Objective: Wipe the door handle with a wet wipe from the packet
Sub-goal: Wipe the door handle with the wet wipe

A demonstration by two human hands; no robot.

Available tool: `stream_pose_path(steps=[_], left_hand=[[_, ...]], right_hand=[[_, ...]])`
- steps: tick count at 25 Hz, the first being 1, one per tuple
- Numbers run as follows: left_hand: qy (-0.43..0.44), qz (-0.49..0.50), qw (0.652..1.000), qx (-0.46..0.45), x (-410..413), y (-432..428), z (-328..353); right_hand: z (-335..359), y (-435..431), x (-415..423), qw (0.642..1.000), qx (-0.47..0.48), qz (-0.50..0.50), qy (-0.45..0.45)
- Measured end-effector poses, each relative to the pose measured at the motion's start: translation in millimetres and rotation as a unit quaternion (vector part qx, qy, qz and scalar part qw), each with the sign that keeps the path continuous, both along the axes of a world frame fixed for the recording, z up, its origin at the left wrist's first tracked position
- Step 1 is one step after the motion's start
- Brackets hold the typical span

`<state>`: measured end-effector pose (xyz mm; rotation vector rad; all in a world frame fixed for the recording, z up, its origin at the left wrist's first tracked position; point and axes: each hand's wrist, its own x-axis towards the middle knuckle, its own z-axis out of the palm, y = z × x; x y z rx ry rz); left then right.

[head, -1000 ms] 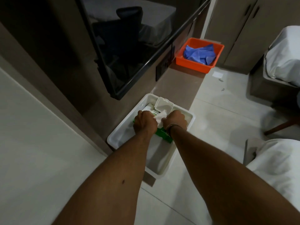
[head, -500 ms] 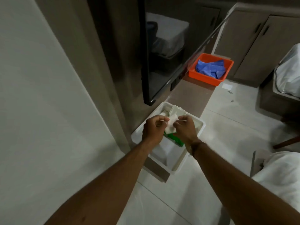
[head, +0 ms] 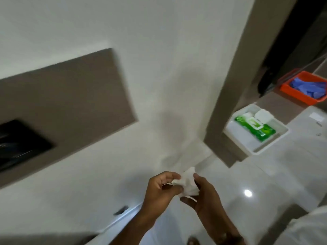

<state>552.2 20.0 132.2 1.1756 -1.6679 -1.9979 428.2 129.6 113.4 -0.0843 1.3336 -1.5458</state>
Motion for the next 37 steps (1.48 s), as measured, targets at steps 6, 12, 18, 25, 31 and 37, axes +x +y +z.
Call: stream_pose_path(steps=[6,12,18,25,31,37], left_hand=[[-0.020,0.165,0.986,-0.006,309.3,-13.1,18.6],[-0.016,0.322,0.944,-0.066,525.1,-26.8,39.2],[-0.010,0.395,0.907,-0.146,617.9,-68.8,47.7],[0.026,0.429,0.885,-0.179,645.0,-129.0,74.3],[-0.214,0.440,0.605,-0.629,695.2,-187.6,113.7],[-0.322,0.351,0.447,-0.758,716.7,-255.9,119.3]], right_hand=[[29.9,-44.6,280.5,0.981,-0.034,0.179,0.058],[57.8,-99.8,477.7,0.944,-0.081,0.314,0.067],[84.0,-156.7,578.4,0.933,-0.044,0.343,0.098],[119.6,-191.1,604.1,0.959,-0.036,0.062,0.274],[145.7,-232.3,620.4,0.713,-0.034,-0.034,0.700],[125.4,-254.7,642.8,0.623,0.033,0.162,0.764]])
